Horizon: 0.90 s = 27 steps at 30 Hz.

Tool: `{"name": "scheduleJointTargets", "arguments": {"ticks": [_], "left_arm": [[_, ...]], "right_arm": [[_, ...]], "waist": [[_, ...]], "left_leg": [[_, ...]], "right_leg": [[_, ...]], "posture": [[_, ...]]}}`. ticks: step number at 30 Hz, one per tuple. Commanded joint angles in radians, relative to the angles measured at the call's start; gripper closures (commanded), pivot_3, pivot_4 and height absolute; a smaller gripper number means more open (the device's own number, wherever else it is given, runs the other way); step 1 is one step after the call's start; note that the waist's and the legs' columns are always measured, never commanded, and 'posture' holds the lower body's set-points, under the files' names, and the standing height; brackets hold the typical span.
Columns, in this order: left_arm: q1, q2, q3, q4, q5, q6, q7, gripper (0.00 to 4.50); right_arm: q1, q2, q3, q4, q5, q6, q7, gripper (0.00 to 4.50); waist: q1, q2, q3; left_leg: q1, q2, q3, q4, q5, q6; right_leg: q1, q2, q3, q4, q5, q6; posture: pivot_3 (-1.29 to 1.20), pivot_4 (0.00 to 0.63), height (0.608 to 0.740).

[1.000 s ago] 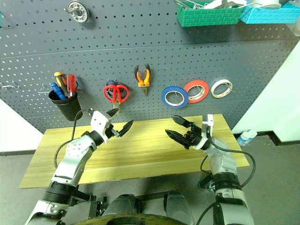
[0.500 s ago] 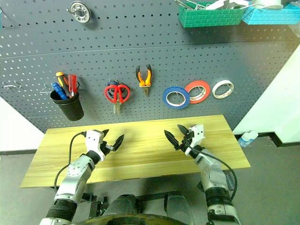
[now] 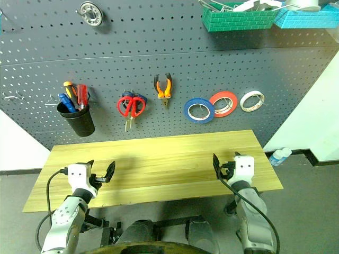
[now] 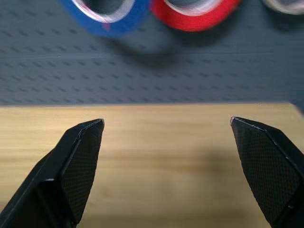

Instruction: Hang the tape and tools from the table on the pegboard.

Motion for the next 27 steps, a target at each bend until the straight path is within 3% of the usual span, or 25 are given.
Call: {"name": "scheduleJointTargets", "arguments": {"ticks": [1,14,17,19,20,21,23,27], "left_arm": [[0.021,0.014,0.006,-0.086,0.015,0.01,0.004,0.08],[0.154,-0.007,0.001,-0.171,0.03,0.008,0.028,0.08],[0.174,-0.019,0.002,-0.119,0.031,-0.039,0.023,0.08],[0.18,-0.025,-0.003,-0.12,0.031,-0.047,0.022,0.08],[0.181,-0.026,-0.005,-0.12,0.031,-0.051,0.019,0.08],[0.181,-0.026,-0.005,-0.121,0.033,-0.053,0.019,0.08],[0.185,-0.03,-0.006,-0.116,0.036,-0.062,0.019,0.08],[0.197,-0.036,-0.009,-0.111,0.043,-0.075,0.017,0.08]], "right_arm": [[0.036,-0.009,-0.007,-0.124,-0.027,0.026,-0.044,0.0],[0.139,-0.026,0.006,-0.236,0.004,0.11,-0.028,0.0],[0.148,-0.023,0.018,-0.254,0.007,0.123,-0.022,0.0],[0.143,-0.018,0.023,-0.253,0.018,0.127,-0.017,0.0],[0.142,-0.015,0.023,-0.252,0.023,0.129,-0.016,0.0],[0.14,-0.017,0.028,-0.252,0.02,0.128,-0.015,0.0],[0.138,-0.022,0.033,-0.252,0.019,0.129,-0.008,0.0],[0.135,-0.022,0.032,-0.248,0.037,0.135,0.001,0.0]], "waist": [[0.0,0.0,0.0],[0.006,0.002,-0.004],[-0.001,0.006,-0.006],[-0.011,0.02,-0.014],[-0.013,0.014,-0.016],[-0.01,0.003,-0.017],[0.001,-0.009,-0.015],[0.003,-0.005,-0.016]], "left_leg": [[0.0,0.0,0.001,0.0,-0.001,0.001],[0.003,0.0,0.004,0.001,-0.007,0.002],[-0.001,0.003,0.004,0.0,-0.008,0.002],[-0.01,0.013,0.001,-0.001,-0.008,0.002],[-0.017,0.02,0.0,-0.002,-0.008,0.002],[-0.019,0.021,0.012,-0.002,-0.008,0.002],[-0.008,0.016,0.031,0.0,-0.009,0.0],[0.005,0.018,0.033,-0.002,-0.01,0.001]], "right_leg": [[0.0,-0.001,0.0,0.0,0.0,0.0],[-0.005,-0.002,0.001,0.002,0.0,0.0],[-0.001,0.0,-0.001,-0.003,0.0,0.0],[0.002,0.006,-0.008,-0.021,0.0,0.0],[0.001,0.011,-0.01,-0.025,0.001,-0.001],[-0.001,0.005,-0.005,-0.002,0.001,-0.001],[-0.013,-0.007,0.006,0.033,-0.027,-0.001],[-0.014,-0.002,0.006,0.035,-0.032,-0.006]], "posture": [[-0.06,0.0,0.736],[-0.04,0.0,0.736],[-0.04,0.0,0.736],[-0.04,0.0,0.736],[-0.04,0.0,0.736],[-0.04,0.0,0.736],[-0.04,0.0,0.736],[-0.04,0.0,0.736]]}}
